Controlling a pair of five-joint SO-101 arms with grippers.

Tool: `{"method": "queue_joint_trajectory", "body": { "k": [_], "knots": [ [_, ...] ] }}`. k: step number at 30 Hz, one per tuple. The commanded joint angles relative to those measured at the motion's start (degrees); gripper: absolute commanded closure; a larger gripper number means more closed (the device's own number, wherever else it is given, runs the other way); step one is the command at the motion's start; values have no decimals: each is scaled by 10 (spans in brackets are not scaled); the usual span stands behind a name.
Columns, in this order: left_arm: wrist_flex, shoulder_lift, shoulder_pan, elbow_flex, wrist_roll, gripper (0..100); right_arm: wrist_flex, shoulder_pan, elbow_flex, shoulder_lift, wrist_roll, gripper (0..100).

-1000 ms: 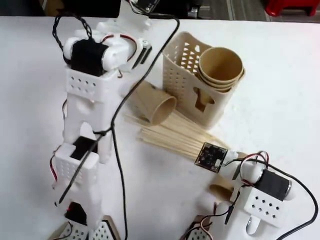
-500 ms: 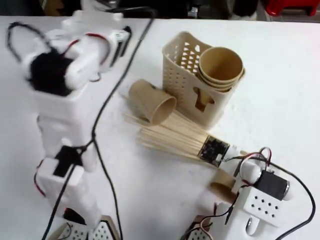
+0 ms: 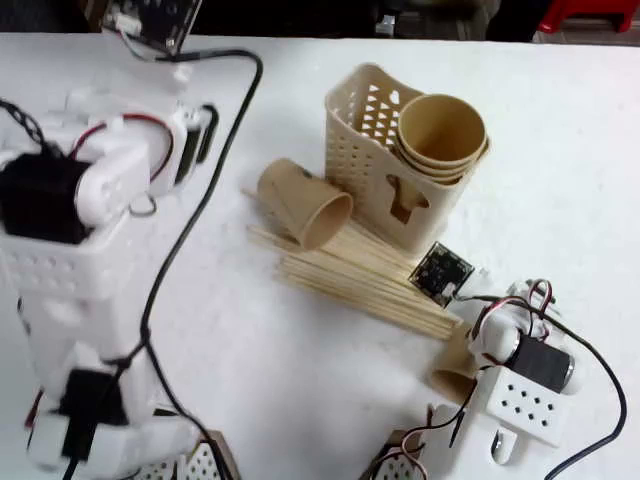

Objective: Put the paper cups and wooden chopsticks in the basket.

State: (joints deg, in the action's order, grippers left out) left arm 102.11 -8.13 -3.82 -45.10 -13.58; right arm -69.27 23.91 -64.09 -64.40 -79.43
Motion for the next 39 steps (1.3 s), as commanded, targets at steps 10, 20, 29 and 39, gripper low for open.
{"method": "queue_joint_trajectory", "body": {
  "k": [10, 20, 29, 39],
  "knots": [
    [-66, -233, 6, 318, 0, 857, 72, -4, -12, 0, 87, 776],
    [-205, -389, 7, 597, -1, 854, -56, -15, 124, 22, 223, 776],
    [-303, -466, 61, 760, -47, 854, -167, -46, 303, 313, 425, 774],
    [-365, -472, 88, 863, -48, 854, -211, -42, 394, 534, 584, 772]
  ]
}}
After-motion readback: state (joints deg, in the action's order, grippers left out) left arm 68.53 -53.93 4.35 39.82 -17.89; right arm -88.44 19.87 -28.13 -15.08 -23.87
